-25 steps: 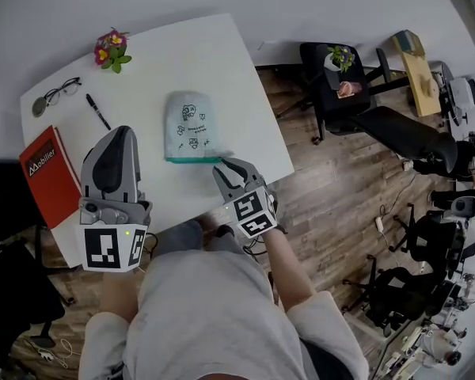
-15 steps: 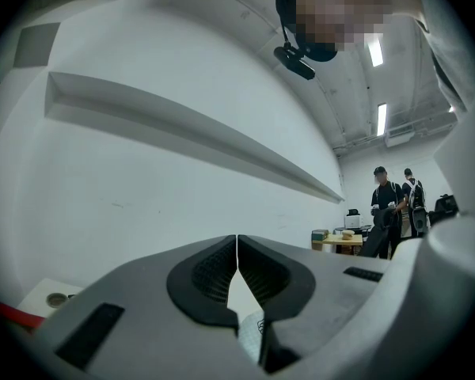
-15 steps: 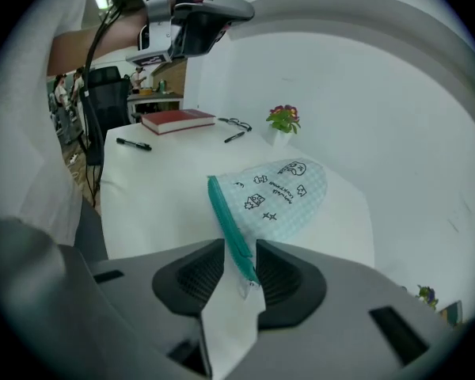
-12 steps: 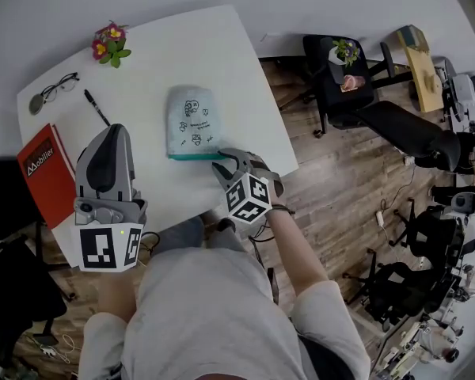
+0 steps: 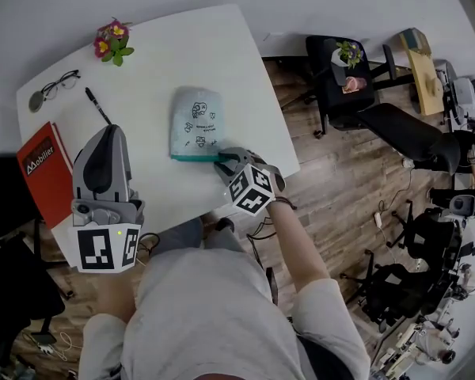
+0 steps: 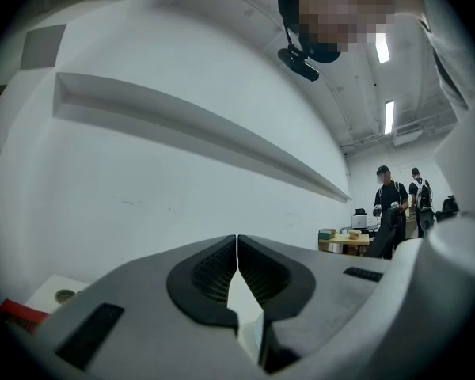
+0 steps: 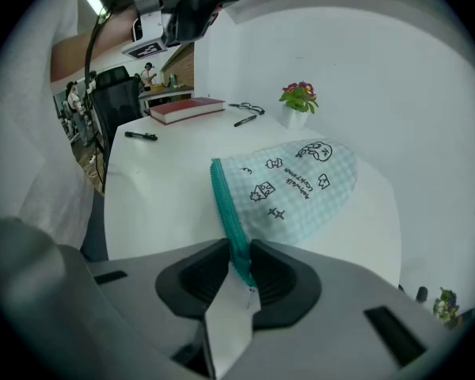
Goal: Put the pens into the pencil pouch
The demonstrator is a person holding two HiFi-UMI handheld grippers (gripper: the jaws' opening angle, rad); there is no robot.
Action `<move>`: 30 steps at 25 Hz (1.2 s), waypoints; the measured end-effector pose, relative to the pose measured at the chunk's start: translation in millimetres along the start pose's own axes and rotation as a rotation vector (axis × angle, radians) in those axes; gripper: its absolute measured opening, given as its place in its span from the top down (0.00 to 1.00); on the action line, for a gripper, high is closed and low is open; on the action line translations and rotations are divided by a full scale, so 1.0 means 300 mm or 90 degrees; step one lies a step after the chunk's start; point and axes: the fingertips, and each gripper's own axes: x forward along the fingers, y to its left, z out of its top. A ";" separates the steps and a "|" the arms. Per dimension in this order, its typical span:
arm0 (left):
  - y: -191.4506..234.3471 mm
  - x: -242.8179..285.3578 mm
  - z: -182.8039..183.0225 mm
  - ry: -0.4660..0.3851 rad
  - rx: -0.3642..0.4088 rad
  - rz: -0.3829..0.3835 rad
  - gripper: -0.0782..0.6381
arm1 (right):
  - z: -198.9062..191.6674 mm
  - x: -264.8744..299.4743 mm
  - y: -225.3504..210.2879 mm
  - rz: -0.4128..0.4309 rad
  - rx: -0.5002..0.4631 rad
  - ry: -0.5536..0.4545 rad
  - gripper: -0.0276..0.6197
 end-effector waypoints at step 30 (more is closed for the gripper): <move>-0.001 -0.239 0.143 -0.055 0.039 0.092 0.85 | 0.456 -0.546 -0.034 -0.006 0.271 -0.402 0.87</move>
